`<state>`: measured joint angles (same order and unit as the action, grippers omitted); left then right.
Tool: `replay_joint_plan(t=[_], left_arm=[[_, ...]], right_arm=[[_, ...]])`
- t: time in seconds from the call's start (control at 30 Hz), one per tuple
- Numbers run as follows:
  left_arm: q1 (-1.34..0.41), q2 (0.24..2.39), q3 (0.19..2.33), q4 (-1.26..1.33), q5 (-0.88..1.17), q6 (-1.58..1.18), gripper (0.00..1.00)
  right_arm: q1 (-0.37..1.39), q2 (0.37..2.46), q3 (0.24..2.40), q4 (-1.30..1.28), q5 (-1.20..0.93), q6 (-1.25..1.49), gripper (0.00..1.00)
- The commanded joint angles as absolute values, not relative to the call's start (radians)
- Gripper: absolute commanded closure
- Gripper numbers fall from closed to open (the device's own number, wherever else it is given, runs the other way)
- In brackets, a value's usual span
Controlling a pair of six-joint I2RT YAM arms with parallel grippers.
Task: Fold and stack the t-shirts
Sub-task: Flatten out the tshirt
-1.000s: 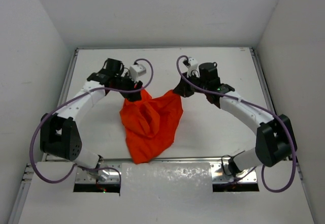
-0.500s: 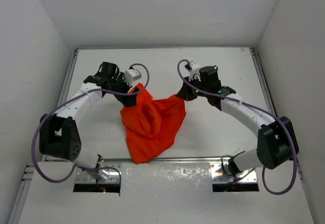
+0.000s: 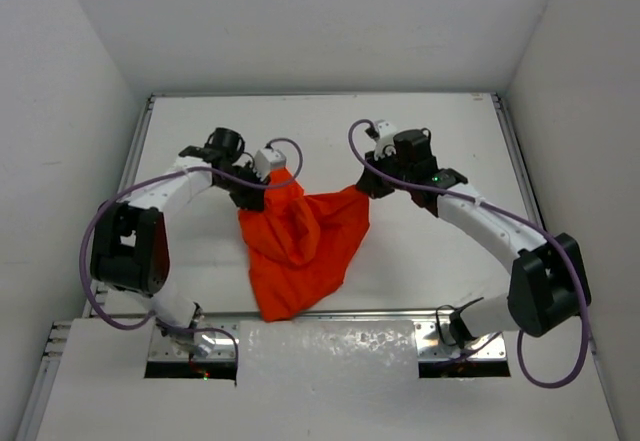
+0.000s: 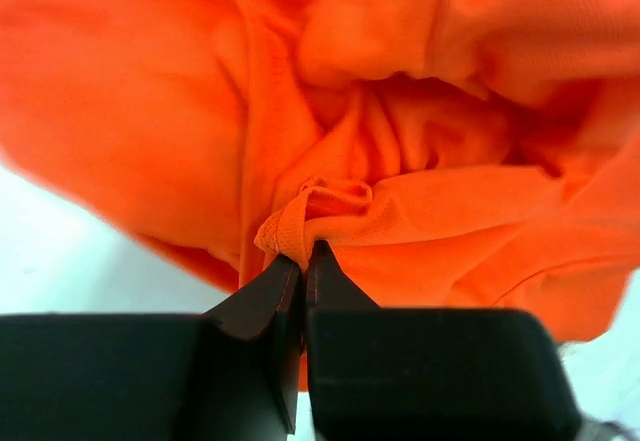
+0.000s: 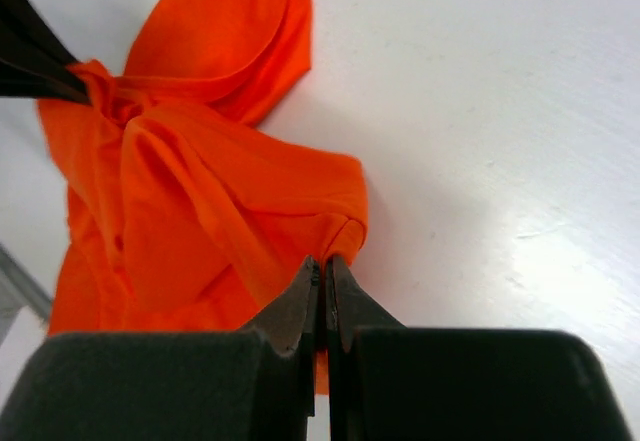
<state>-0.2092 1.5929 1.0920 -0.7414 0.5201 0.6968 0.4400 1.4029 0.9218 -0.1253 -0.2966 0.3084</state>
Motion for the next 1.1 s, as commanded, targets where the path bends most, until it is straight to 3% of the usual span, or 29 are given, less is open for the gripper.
replay_joint_plan(t=[0.0, 0.27, 0.37, 0.47, 0.6, 0.7, 0.8, 0.83, 0.9, 0.93, 1.03, 1.07], left_arm=[[-0.126, 1.581, 1.294, -0.605, 0.538, 0.537, 1.0], [0.121, 1.816, 2.107, -0.511, 0.54, 0.272, 1.0], [0.138, 1.838, 2.171, -0.406, 0.567, 0.229, 1.0], [0.137, 1.801, 2.053, -0.283, 0.613, 0.218, 1.0], [0.137, 1.717, 1.831, -0.201, 0.681, 0.282, 1.0], [0.138, 1.626, 1.59, -0.207, 0.77, 0.415, 1.0], [0.137, 1.518, 1.302, -0.255, 0.811, 0.622, 1.0], [0.138, 1.494, 1.164, -0.276, 0.815, 0.68, 0.94], [0.132, 1.444, 1.047, -0.401, 0.805, 0.923, 0.81], [0.13, 1.434, 0.955, -0.523, 0.796, 1.01, 0.66], [0.129, 1.411, 0.832, -0.711, 0.692, 1.279, 0.5], [0.135, 1.405, 0.812, -0.73, 0.619, 1.313, 0.5]], right_arm=[[0.414, 1.417, 1.089, -0.182, -0.155, 0.189, 1.0], [0.112, 1.623, 1.804, -0.222, -0.1, 0.219, 1.0], [0.107, 1.689, 1.986, -0.196, -0.1, 0.18, 1.0], [0.107, 1.684, 1.979, -0.132, -0.141, 0.135, 1.0], [0.109, 1.562, 1.731, -0.042, -0.149, 0.02, 1.0], [0.11, 1.407, 1.424, -0.006, -0.188, -0.057, 1.0], [0.139, 1.238, 1.015, 0.035, -0.232, -0.072, 1.0], [0.156, 1.203, 0.812, 0.04, -0.215, -0.069, 1.0], [0.195, 1.12, 0.63, 0.051, -0.167, -0.014, 0.92], [0.199, 1.092, 0.471, 0.058, -0.163, 0.041, 0.89], [0.198, 0.921, 0.217, 0.083, -0.105, 0.237, 0.58], [0.196, 0.854, 0.168, 0.093, -0.071, 0.299, 0.39]])
